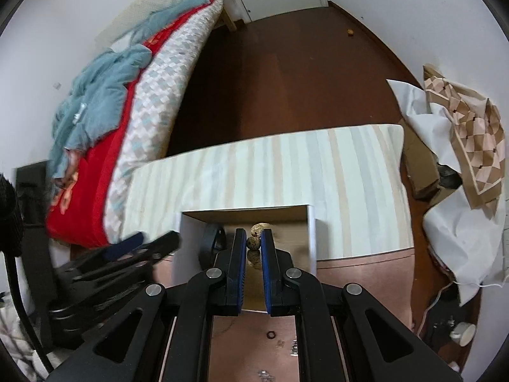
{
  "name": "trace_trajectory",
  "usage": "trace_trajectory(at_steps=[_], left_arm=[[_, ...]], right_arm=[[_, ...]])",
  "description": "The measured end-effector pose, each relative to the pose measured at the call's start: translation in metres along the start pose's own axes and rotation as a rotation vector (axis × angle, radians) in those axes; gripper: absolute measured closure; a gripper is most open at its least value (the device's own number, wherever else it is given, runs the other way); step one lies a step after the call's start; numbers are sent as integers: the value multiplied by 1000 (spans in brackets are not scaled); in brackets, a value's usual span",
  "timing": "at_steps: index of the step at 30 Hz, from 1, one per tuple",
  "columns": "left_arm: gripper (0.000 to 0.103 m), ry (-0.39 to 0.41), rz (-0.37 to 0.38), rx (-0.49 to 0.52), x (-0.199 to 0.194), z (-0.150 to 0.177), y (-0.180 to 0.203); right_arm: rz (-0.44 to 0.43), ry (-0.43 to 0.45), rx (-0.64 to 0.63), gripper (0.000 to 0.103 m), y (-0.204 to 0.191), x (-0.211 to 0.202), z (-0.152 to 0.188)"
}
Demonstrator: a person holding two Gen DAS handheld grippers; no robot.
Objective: Organize jewelry
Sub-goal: 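Open the left tool over the box while the right tool releases the bead bracelet inside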
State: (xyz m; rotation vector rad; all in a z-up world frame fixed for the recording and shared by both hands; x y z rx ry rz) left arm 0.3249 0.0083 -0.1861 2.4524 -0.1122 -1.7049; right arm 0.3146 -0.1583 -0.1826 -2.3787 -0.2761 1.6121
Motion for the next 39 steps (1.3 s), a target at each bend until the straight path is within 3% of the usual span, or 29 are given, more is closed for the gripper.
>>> trace_trajectory(at_steps=[3,5,7,8,9,12,15,17,21,30,39], left_arm=[[30,21,-44,6,-2,0,-4],[15,36,-66,10,-4,1,-8],[13,47,-84,5,-7,3,-12],[7,49,-92,5,-7,4,-14],[5,51,-105,4,-8,5,-16],[3,64,-134,6,-11,8,-20],[2,82,-162,16,-14,14,-22],[1,95,-181,24,-17,20,-23],[1,108,-200,36,-21,31,-22],[0,158,-231,24,-50,51,-29],[1,267,-252,30,-105,75,-26]], right_arm=[[-7,-73,12,93,8,19,4],[10,-109,18,87,14,30,7],[13,-130,14,48,18,34,12],[7,-128,21,38,19,34,14],[9,-123,17,31,20,33,15],[71,-94,-14,30,20,26,18],[162,-67,-57,10,19,17,24],[231,-45,-94,8,17,12,29],[287,-42,-133,8,13,10,43],[294,9,-148,5,-4,-11,66],[297,112,-160,5,-23,-66,83]])
Point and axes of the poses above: each gripper's, at about its wrist camera, not at the fingertips, and x roughly the way its jaws point, y to its right, z to its underside, the point moved 4 cm from there along x, roughly the way its jaws point, and after that the axes turned 2 degrees about -x, right-handed, at the moved point
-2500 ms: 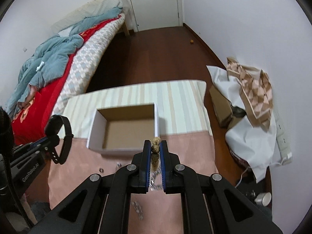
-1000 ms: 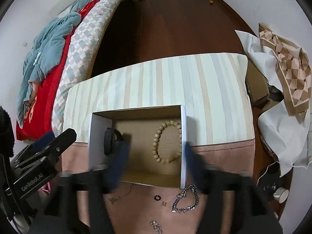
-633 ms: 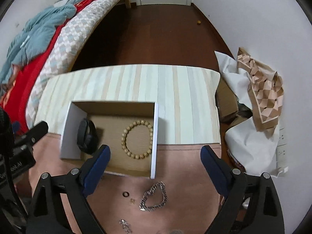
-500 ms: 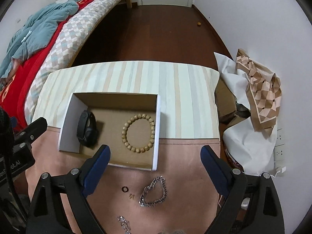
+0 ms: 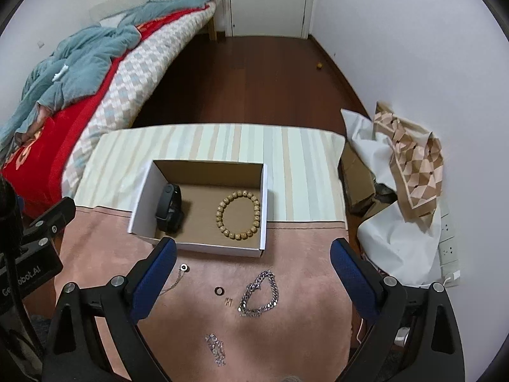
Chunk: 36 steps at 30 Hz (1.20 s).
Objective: Organize jewelry
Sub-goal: 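Open the left tool over the box while the right tool releases the bead bracelet inside, then grasp the chunky silver chain bracelet with the right tool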
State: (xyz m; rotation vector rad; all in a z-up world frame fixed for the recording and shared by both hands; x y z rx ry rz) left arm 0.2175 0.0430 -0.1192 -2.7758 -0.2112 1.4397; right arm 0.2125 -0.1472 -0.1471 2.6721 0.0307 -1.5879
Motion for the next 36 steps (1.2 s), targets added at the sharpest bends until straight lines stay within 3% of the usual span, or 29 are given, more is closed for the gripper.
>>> trace_trajectory(at_steps=[11,18,21,27,31,36], left_arm=[[1,90,15,-13,-61,20,-7],[0,118,-1,-29,-69,38,-14],[0,102,-48,-22,-53,54,-18],[0,-17,-118,-20,4,98,-22],[0,-81,-157,-40,34,121,-27],[0,-141,-187,-63,63,139,-32]], right_arm=[[14,104,26,5,7,-66,22],[-3,120,52,5,15,-79,49],[-4,82,85,5,24,-58,68],[-58,-47,153,5,37,13,110],[-52,-115,210,23,51,61,131],[-60,-122,293,32,72,106,133]])
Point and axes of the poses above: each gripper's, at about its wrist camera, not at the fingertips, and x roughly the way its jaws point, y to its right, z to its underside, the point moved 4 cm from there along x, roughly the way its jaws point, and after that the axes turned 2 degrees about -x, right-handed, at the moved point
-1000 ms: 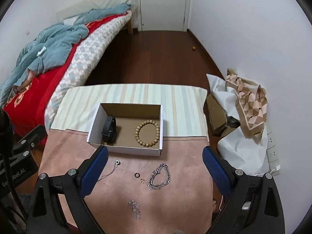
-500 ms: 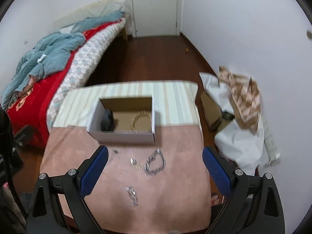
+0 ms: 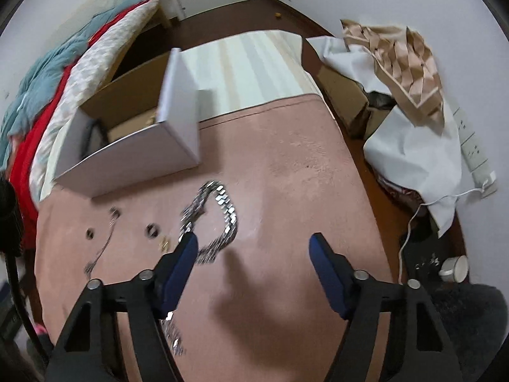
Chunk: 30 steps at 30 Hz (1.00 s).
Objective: Organize jewelry
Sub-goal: 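Grasp the chunky silver chain bracelet with the right tool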
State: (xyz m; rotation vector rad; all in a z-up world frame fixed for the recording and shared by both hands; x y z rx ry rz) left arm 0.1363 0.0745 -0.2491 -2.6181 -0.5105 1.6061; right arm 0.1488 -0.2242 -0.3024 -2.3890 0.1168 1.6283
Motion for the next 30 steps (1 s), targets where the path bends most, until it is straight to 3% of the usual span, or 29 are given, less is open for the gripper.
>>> trace_trajectory(at_steps=[4,8,10,11,16,21,24,28,30], left_arm=[[0,-25,-13,2,15,3,2],[0,-35,-22,19,24,4,6],[0,-46,-17,28,26,5,8],[0,-49,-8,32,27,4,10],[1,-28,52,68,21,-4,31],[1,-34,171,129,21,-23,79],[3,-29,204,183,24,-29,108],[30,-40,220,234,31,-32,133],[33,-46,225,252,33,-31,142]], right_arm=[[-8,-1,-23,43,-5,23,-8],[113,37,-160,55,-22,29,-9],[108,50,-200,92,-29,29,-8],[111,44,-210,94,-30,30,-8],[55,26,-116,95,-10,23,-10],[63,80,-53,95,8,3,-19],[78,86,-35,95,15,0,-23],[85,81,-15,95,23,0,-27],[86,80,-5,95,25,0,-28]])
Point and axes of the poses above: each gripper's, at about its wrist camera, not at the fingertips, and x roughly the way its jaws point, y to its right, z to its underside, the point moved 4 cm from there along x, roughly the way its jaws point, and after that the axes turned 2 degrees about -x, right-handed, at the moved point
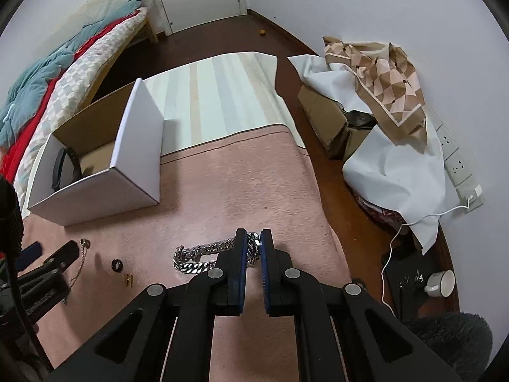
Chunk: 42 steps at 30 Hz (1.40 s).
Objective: Organize jewelry
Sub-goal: 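Grasp the chunky silver chain bracelet with the right tool, then grasp the silver chain necklace with the left tool while the right tool carries the chain bracelet to the box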
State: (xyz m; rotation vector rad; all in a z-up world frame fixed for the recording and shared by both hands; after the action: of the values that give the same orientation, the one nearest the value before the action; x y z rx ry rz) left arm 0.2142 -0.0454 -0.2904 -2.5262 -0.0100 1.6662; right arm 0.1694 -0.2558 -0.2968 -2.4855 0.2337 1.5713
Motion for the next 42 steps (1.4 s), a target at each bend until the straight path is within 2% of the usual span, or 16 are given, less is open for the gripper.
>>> trace_trajectory(at_steps=[4,6,7,10,11,13,20,27,30,34,42], left_arm=[[33,-1,4,18,4,-2,10],[47,-4,8,27,6,-3,11],[57,-9,12,29,8,-3,12],[67,-19,23,26,11,-1,15],[79,-16,28,25,10,-1,15],[94,-19,38,25,11,0,15],[95,23,54,29,3,2,15],[96,84,88,13,-32,0,11],[96,116,121,5,-56,-2,6],[96,137,206,-18,-82,-9,-5],[96,216,283,-45,-136,-45,-21]], right_arm=[[4,-4,7,95,3,2,-1],[6,-5,8,95,3,3,-2],[7,-4,8,95,3,3,-2],[10,-3,7,95,4,4,-3],[10,-3,8,95,5,4,-3],[11,-1,10,95,5,3,-3],[9,14,12,95,7,-4,-4],[-20,46,-3,95,2,-29,-6],[-49,66,-13,95,-3,-46,-9],[-103,99,-20,95,-11,-71,-20],[-243,159,-42,95,-36,-120,-55]])
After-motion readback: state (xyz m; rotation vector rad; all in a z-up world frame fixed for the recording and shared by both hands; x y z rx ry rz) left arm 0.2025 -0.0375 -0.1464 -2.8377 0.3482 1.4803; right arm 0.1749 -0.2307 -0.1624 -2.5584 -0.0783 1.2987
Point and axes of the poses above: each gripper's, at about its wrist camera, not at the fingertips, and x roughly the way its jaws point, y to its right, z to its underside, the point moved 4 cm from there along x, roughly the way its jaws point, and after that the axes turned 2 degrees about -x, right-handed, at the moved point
